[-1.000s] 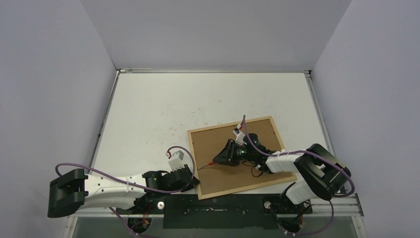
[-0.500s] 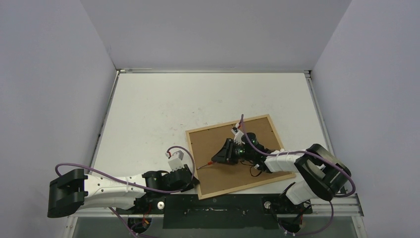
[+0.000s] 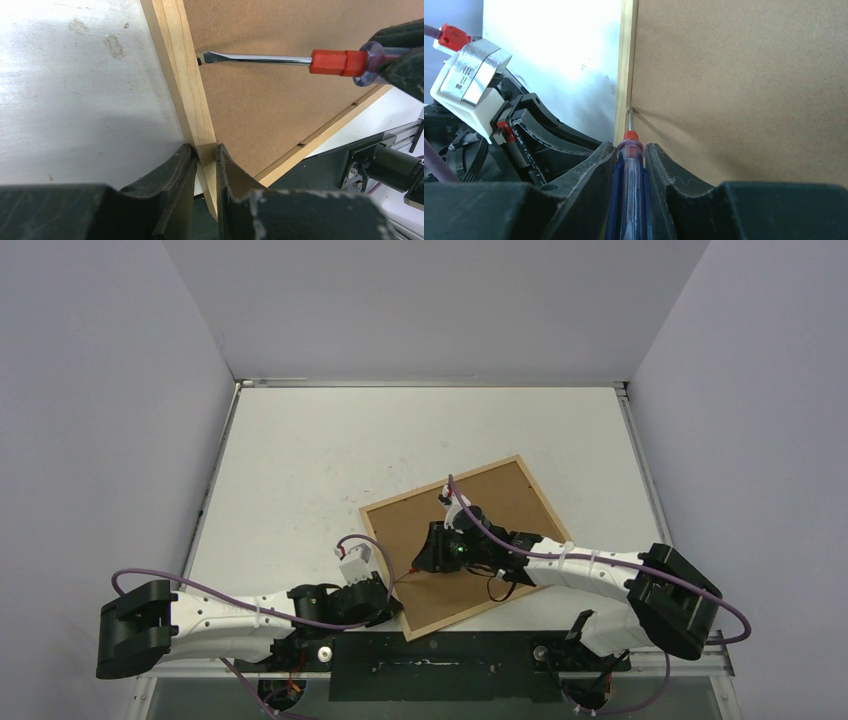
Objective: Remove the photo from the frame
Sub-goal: Release the photo frame item from the photo frame.
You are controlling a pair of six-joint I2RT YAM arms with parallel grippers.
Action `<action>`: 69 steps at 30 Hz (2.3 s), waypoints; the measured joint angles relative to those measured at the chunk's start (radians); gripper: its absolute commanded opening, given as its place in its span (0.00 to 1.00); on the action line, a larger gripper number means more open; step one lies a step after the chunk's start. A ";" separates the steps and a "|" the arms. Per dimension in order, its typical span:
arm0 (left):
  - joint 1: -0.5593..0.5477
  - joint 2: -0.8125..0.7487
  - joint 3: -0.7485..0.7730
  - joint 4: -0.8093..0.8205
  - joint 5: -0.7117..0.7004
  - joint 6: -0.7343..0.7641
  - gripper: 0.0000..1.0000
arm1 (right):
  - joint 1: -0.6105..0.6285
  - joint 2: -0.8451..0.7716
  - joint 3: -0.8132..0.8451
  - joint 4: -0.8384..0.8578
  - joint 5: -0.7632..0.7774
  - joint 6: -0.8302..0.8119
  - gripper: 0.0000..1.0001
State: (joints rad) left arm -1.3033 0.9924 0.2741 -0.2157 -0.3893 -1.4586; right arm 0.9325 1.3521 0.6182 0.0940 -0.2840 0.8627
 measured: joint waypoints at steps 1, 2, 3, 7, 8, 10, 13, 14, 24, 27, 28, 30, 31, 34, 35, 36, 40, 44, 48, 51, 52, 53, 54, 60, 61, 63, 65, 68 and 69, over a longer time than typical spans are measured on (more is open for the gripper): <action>0.000 0.000 0.000 0.000 0.000 0.000 0.00 | 0.014 0.000 0.016 -0.024 0.018 -0.014 0.00; 0.000 0.000 0.000 0.000 0.000 0.000 0.00 | 0.027 0.000 0.032 -0.047 0.035 -0.024 0.00; 0.000 0.000 0.000 0.000 0.000 -0.001 0.00 | 0.042 0.000 0.047 -0.066 0.050 -0.039 0.00; 0.000 0.000 0.000 0.000 0.000 -0.001 0.00 | 0.103 0.008 0.104 -0.137 0.125 -0.086 0.00; 0.000 0.000 0.000 0.000 0.000 -0.001 0.00 | 0.119 0.015 0.124 -0.157 0.146 -0.097 0.00; 0.000 0.000 0.000 0.000 0.000 -0.002 0.00 | 0.150 0.034 0.167 -0.198 0.190 -0.122 0.00; 0.000 0.000 0.000 0.000 0.000 -0.003 0.00 | 0.197 0.061 0.226 -0.256 0.255 -0.153 0.00; 0.000 0.000 0.000 0.000 0.000 -0.004 0.00 | 0.217 0.070 0.247 -0.278 0.282 -0.161 0.00; 0.000 -0.001 -0.002 0.002 0.000 -0.006 0.00 | 0.374 0.150 0.383 -0.422 0.511 -0.206 0.00; 0.000 -0.004 -0.004 0.002 0.000 -0.012 0.00 | 0.389 0.151 0.385 -0.436 0.530 -0.208 0.00; 0.000 -0.005 -0.005 0.002 -0.001 -0.014 0.00 | 0.391 0.151 0.386 -0.439 0.531 -0.208 0.00; 0.000 -0.008 -0.006 0.002 0.000 -0.016 0.00 | 0.391 0.151 0.386 -0.440 0.531 -0.208 0.00; 0.000 -0.008 -0.007 0.002 0.000 -0.018 0.00 | 0.389 0.150 0.386 -0.440 0.528 -0.207 0.00; 0.000 -0.014 -0.010 0.002 0.000 -0.022 0.02 | 0.359 0.130 0.362 -0.419 0.495 -0.196 0.00; 0.000 -0.017 -0.011 0.002 0.000 -0.023 0.06 | 0.343 0.117 0.345 -0.408 0.473 -0.188 0.00; 0.000 -0.021 -0.014 0.003 0.000 -0.024 0.09 | 0.316 0.097 0.317 -0.386 0.439 -0.175 0.00; 0.000 -0.051 -0.028 -0.001 -0.004 -0.024 0.25 | 0.207 0.011 0.206 -0.315 0.291 -0.121 0.00; 0.000 -0.101 -0.047 -0.013 -0.010 -0.023 0.37 | 0.127 -0.064 0.130 -0.284 0.212 -0.086 0.00; 0.000 -0.144 -0.057 -0.026 -0.020 -0.030 0.45 | 0.074 -0.120 0.074 -0.257 0.160 -0.057 0.00; 0.000 -0.166 -0.060 -0.039 -0.026 -0.051 0.47 | 0.018 -0.163 0.029 -0.243 0.132 -0.034 0.00; 0.000 -0.169 -0.060 -0.043 -0.028 -0.061 0.48 | 0.005 -0.172 0.022 -0.243 0.126 -0.029 0.00; 0.000 -0.170 -0.060 -0.046 -0.030 -0.075 0.48 | -0.011 -0.182 0.016 -0.244 0.122 -0.024 0.00; 0.000 -0.169 -0.060 -0.047 -0.031 -0.083 0.49 | -0.024 -0.190 0.012 -0.243 0.121 -0.019 0.00; 0.000 -0.052 0.023 -0.106 -0.042 -0.142 0.49 | -0.062 -0.232 -0.005 -0.239 0.109 0.000 0.00; 0.000 -0.011 0.052 -0.122 -0.045 -0.151 0.49 | -0.068 -0.237 -0.008 -0.237 0.108 0.004 0.00; 0.000 0.069 0.110 -0.153 -0.046 -0.162 0.47 | -0.079 -0.246 -0.014 -0.237 0.107 0.010 0.00; 0.000 0.135 0.158 -0.177 -0.048 -0.171 0.44 | -0.091 -0.252 -0.019 -0.237 0.107 0.014 0.00; 0.000 0.225 0.225 -0.221 -0.048 -0.179 0.38 | -0.103 -0.262 -0.025 -0.238 0.108 0.017 0.00; 0.000 0.247 0.242 -0.232 -0.048 -0.180 0.35 | -0.108 -0.267 -0.026 -0.241 0.108 0.017 0.00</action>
State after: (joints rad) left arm -1.3033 1.2396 0.5163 -0.4480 -0.4374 -1.6390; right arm 0.8246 1.0847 0.5922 -0.1467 -0.1757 0.8799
